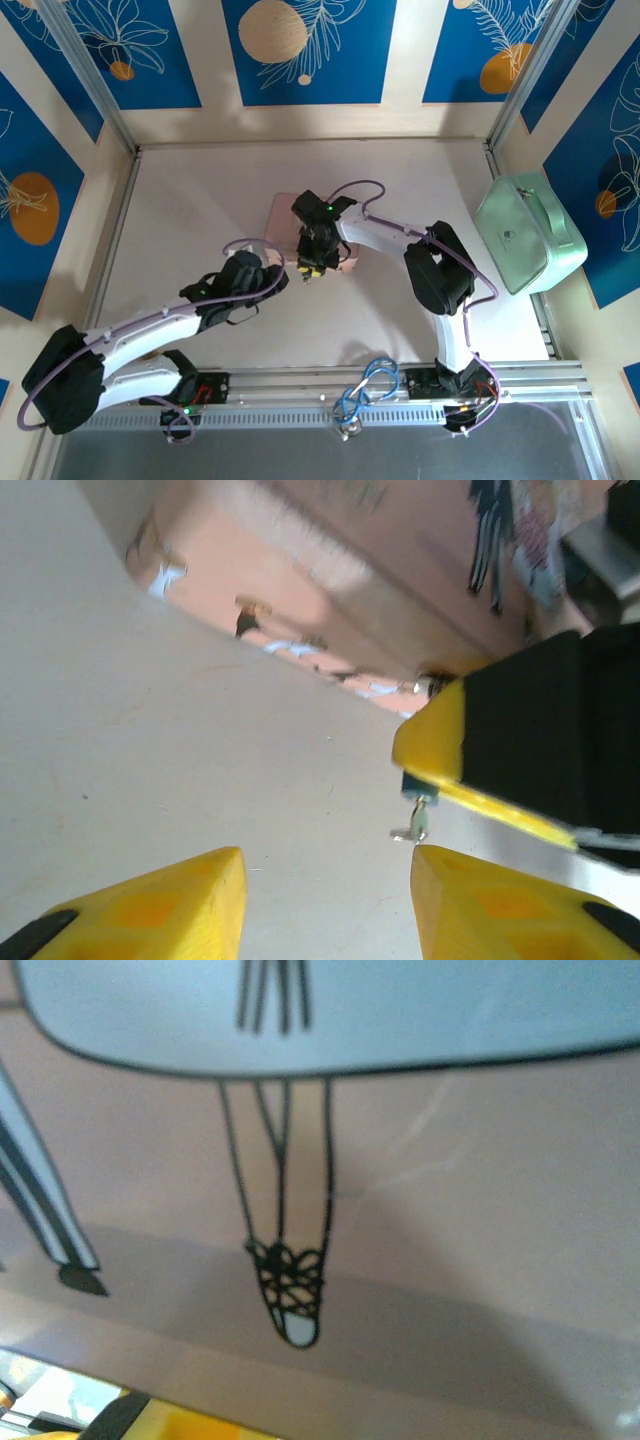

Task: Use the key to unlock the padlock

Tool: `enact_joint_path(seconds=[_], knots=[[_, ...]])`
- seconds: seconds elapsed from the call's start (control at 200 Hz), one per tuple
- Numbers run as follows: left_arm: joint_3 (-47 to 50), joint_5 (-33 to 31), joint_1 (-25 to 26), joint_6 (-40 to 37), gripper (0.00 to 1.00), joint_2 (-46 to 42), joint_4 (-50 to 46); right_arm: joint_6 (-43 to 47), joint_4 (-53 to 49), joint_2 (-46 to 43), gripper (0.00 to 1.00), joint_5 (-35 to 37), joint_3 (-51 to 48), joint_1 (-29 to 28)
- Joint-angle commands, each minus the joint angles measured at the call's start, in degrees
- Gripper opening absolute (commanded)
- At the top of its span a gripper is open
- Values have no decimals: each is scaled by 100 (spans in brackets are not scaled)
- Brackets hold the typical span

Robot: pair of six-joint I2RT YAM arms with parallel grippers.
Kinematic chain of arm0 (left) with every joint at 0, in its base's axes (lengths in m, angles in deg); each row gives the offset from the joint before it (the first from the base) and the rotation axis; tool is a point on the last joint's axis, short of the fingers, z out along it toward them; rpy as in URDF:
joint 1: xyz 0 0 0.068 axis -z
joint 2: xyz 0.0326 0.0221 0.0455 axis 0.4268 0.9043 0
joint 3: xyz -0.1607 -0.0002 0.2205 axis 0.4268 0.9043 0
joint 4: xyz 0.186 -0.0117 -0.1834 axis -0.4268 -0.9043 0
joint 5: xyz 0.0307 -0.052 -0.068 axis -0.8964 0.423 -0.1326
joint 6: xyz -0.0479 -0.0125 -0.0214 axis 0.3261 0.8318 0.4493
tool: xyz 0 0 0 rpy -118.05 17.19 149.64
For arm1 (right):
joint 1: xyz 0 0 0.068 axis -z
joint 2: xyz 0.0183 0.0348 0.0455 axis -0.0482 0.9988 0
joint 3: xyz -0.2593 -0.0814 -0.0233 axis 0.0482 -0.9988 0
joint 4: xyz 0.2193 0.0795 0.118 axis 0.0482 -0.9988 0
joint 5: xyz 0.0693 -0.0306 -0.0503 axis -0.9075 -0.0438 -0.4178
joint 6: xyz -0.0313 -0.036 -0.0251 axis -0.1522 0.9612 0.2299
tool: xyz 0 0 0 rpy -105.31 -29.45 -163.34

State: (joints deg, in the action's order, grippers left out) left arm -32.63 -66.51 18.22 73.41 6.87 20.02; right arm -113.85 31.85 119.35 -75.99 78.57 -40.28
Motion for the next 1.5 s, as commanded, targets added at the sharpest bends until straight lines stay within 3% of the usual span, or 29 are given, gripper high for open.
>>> enact_joint_path(seconds=[0.0, 0.235, 0.42, 0.49, 0.555, 0.8, 1.111, 1.216, 1.296, 1.391, 1.496], knots=[[-79, 161, 85, 370, 46, 296, 813, 195, -776, 587, 0, 109, -89, 482], [-347, 245, 66, 478, 46, 1008, 1513, 561, -909, 465, 0, 350, -106, 672], [-651, 285, -26, 273, 48, 1149, 1227, 603, -1104, 465, 0, 908, -171, 486], [-714, 319, -106, 195, 50, 1140, 1120, 592, -1060, 401, 14, 992, -231, 464], [-778, 343, -208, 106, 53, 1100, 951, 587, -1030, 319, 35, 1055, -243, 455], [-1520, 320, -614, -889, 57, 1006, -264, 722, -443, -577, 53, 1055, -532, 324], [-2418, 470, -1275, -1825, 62, 1183, -1435, 1226, 573, -2134, 59, 1371, -1334, 53], [-2414, 823, -1494, -1812, 62, 1314, -1213, 1312, 964, -2678, 56, 1650, -1776, -37], [-2452, 909, -1552, -1813, 63, 1499, -1073, 1181, 1294, -3189, 56, 2368, -2273, -255], [-2545, 1116, -1554, -1816, 62, 1815, -881, 1162, 2364, -3930, 59, 2925, -3298, -458], [-2552, 1228, -1562, -1781, 62, 2085, -667, 1091, 2883, -4464, 60, 2893, -3990, -339]])
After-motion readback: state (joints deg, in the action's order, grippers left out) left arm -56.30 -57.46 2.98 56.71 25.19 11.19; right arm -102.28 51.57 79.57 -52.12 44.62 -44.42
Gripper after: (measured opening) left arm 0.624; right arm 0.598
